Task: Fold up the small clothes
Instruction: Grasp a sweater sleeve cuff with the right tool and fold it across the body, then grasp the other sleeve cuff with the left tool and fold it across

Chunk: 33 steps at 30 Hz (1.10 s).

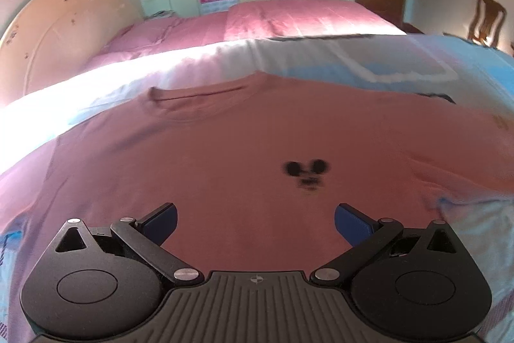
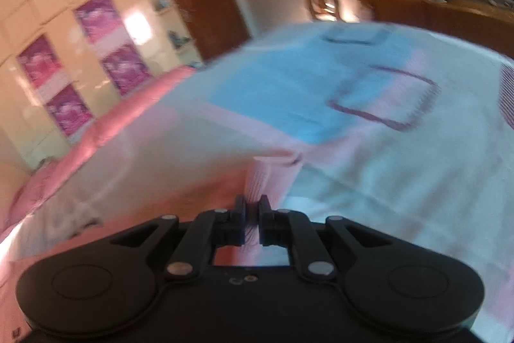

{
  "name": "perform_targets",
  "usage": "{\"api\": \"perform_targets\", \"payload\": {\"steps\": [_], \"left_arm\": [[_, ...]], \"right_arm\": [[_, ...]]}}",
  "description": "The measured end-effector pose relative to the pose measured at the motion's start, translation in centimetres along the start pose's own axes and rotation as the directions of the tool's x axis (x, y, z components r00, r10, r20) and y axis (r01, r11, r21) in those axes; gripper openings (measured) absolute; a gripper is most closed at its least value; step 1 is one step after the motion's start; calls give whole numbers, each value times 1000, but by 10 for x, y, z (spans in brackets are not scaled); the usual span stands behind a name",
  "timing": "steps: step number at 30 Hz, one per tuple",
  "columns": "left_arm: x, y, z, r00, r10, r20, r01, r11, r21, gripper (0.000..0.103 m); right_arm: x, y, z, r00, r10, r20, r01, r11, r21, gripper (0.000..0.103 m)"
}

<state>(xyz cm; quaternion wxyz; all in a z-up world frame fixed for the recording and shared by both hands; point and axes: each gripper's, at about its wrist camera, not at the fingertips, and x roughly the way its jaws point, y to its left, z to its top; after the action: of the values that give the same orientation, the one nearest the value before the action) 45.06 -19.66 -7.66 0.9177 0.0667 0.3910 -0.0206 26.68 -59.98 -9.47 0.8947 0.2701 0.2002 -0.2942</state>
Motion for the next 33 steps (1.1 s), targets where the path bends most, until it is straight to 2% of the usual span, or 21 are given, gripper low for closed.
{"api": "perform_targets", "payload": {"steps": [5, 10, 13, 16, 20, 24, 25, 26, 27, 29, 30, 31, 32, 33], "left_arm": [[7, 46, -5, 1000, 11, 11, -11, 1000, -18, 103], [14, 103, -12, 999, -27, 18, 28, 996, -79, 103], [18, 144, -18, 998, -59, 23, 61, 991, -122, 103], [23, 178, -24, 999, -27, 32, 30, 994, -100, 103], [30, 226, -26, 997, -68, 43, 75, 980, -183, 103], [38, 249, -27, 993, -107, 49, 115, 967, -229, 103], [42, 251, -27, 991, -122, 47, 129, 964, -232, 103], [45, 253, -27, 989, -144, 44, 150, 960, -236, 103], [49, 252, -26, 986, -159, 42, 165, 956, -242, 103], [55, 241, -24, 978, -204, 48, 209, 947, -245, 103], [59, 234, -22, 970, -239, 54, 245, 939, -243, 103], [61, 227, -21, 963, -264, 56, 270, 931, -247, 103], [66, 219, -19, 953, -296, 57, 301, 919, -255, 103], [73, 210, -17, 939, -338, 61, 341, 902, -263, 102]], "right_arm": [[-1, 76, -10, 994, 113, -14, -114, 987, -115, 8], [-12, 173, -43, 973, 222, -58, -230, 940, -252, 8], [-20, 237, -70, 954, 285, -95, -300, 899, -318, 8], [-27, 301, -107, 935, 323, -148, -355, 851, -386, 8], [-40, 378, -160, 902, 369, -226, -432, 777, -457, 8], [-47, 431, -211, 868, 385, -312, -495, 708, -503, 8], [-47, 438, -222, 860, 383, -337, -508, 698, -505, 13], [-45, 441, -233, 848, 375, -375, -525, 692, -496, 26], [-44, 443, -241, 843, 356, -403, -528, 690, -495, 30], [-54, 444, -246, 853, 352, -385, -517, 674, -528, 56], [-63, 441, -243, 859, 362, -362, -509, 675, -534, 58], [-71, 433, -237, 860, 378, -344, -509, 687, -519, 48], [-75, 416, -226, 859, 384, -337, -509, 711, -486, 26], [-78, 404, -218, 866, 380, -326, -496, 741, -454, 16]]}}
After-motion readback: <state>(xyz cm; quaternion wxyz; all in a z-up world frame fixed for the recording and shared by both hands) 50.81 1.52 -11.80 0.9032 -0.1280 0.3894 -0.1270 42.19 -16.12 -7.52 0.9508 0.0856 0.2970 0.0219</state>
